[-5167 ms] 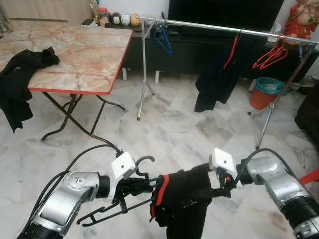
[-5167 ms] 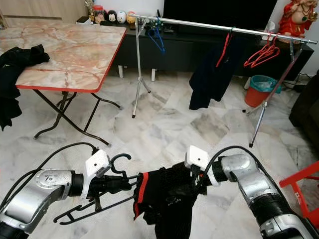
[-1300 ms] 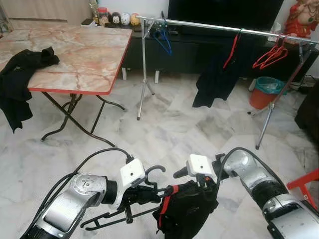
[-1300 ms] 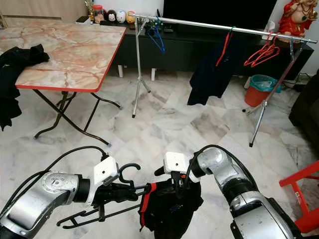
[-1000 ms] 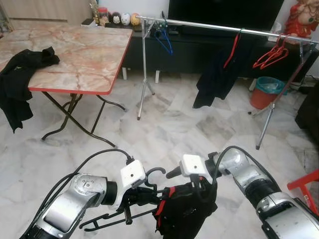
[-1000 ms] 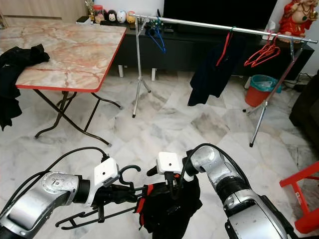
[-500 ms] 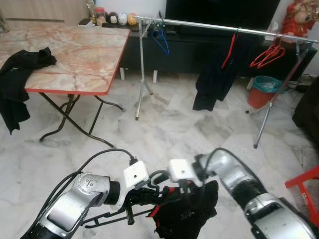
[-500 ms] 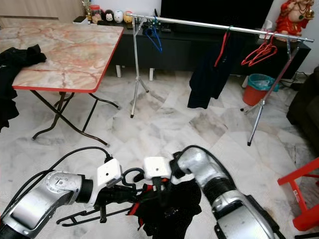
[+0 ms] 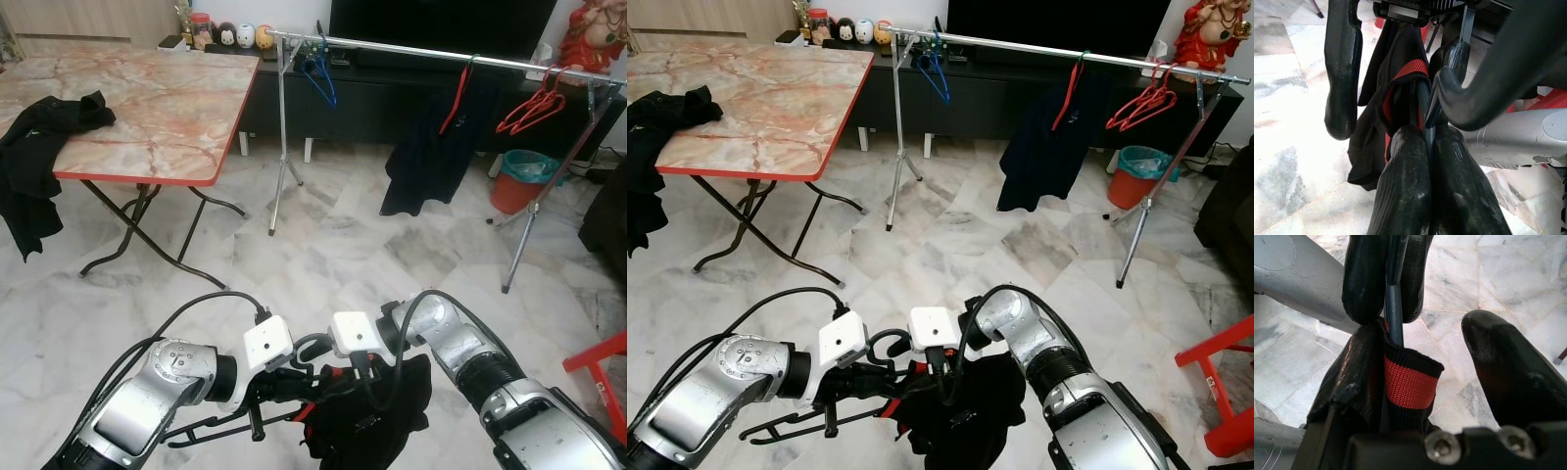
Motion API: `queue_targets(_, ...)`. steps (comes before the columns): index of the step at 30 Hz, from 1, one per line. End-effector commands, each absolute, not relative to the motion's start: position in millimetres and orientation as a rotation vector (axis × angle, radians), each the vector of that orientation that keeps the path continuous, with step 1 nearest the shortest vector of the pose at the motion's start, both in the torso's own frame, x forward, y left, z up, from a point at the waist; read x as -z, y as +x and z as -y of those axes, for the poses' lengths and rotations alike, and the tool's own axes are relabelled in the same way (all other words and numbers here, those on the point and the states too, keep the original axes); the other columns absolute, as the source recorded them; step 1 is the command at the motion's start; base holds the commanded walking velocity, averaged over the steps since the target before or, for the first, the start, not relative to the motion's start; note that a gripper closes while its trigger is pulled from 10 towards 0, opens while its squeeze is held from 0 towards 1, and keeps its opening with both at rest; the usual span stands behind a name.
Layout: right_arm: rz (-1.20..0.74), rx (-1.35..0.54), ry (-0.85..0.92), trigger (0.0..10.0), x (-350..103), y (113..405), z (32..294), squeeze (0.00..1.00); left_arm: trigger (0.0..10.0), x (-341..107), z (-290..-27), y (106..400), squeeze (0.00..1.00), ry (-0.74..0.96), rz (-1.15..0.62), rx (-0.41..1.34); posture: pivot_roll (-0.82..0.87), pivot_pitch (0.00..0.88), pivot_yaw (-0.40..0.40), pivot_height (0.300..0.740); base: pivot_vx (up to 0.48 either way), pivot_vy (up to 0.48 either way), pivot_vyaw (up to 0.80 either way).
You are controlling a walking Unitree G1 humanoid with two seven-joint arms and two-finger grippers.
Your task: Hang hanger
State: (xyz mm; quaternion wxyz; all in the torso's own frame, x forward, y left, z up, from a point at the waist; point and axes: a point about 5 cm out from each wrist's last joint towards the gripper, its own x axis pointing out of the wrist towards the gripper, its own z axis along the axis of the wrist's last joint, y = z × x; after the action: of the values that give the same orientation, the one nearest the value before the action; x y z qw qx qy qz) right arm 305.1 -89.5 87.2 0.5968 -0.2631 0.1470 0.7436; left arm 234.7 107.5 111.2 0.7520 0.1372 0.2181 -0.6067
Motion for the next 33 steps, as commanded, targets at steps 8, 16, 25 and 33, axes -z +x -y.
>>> queue_targets(8,-0.255,-1.718,-0.639,10.0,-105,311,83,1.0,10.0,-113,-93,231,0.0,0.288,-0.444,1.394,0.18,0.0,-0.061,0.74,0.0,0.0,0.0)
queue_targets(16,-0.214,-1.742,-0.661,10.0,-118,311,90,1.0,10.0,-112,-96,231,0.0,0.286,-0.451,1.385,0.18,0.0,-0.062,0.74,0.0,0.0,0.0)
queue_targets(25,-0.227,-1.745,-0.666,10.0,-122,304,107,1.0,10.0,-110,-97,231,0.0,0.283,-0.458,1.381,0.17,0.0,-0.059,0.74,0.0,0.0,0.0)
queue_targets(33,-0.332,-1.761,-0.718,10.0,-109,293,120,1.0,10.0,-108,-96,231,0.0,0.278,-0.462,1.383,0.16,0.0,-0.055,0.74,0.0,0.0,0.0)
